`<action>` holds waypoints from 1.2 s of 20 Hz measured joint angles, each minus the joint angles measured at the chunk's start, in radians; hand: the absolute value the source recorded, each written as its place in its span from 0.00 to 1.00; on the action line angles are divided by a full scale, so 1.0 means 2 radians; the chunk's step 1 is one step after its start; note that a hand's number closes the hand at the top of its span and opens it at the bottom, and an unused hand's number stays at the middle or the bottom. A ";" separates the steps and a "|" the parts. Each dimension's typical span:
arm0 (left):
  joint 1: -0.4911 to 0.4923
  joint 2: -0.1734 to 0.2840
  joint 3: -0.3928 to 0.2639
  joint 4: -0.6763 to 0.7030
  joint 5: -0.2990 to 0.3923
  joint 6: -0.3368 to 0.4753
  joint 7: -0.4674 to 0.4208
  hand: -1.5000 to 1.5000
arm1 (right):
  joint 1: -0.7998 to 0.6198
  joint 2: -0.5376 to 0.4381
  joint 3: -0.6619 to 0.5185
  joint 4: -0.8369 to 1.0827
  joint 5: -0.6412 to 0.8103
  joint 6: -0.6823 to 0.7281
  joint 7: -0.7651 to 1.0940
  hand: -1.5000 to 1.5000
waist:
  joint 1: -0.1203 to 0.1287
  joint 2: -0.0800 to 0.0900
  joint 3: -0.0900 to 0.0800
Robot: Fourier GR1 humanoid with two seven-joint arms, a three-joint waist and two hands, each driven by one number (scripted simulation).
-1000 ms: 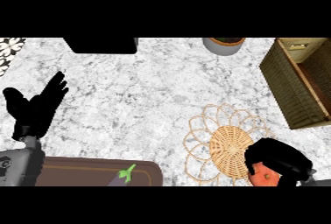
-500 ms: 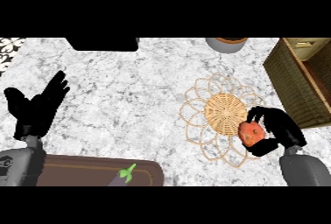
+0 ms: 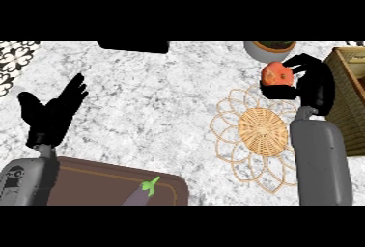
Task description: Pick the squash from the placemat and place it in the basket
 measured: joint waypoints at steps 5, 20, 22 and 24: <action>-0.012 -0.005 -0.011 -0.001 -0.003 -0.003 0.003 0.50 | -0.102 0.002 -0.021 0.025 0.092 -0.090 0.128 1.00 | 0.015 0.004 -0.002; -0.027 -0.009 -0.015 0.010 -0.011 0.003 0.003 0.50 | -0.372 -0.092 -0.067 0.233 0.358 -0.100 0.345 1.00 | 0.016 0.010 -0.001; -0.030 -0.006 -0.011 0.011 -0.008 0.001 0.004 0.50 | -0.392 -0.108 -0.076 0.258 0.378 -0.100 0.352 1.00 | 0.015 0.011 0.000; -0.030 -0.006 -0.010 0.010 -0.007 0.000 0.004 0.50 | -0.411 -0.123 -0.085 0.282 0.396 -0.099 0.359 1.00 | 0.014 0.011 0.000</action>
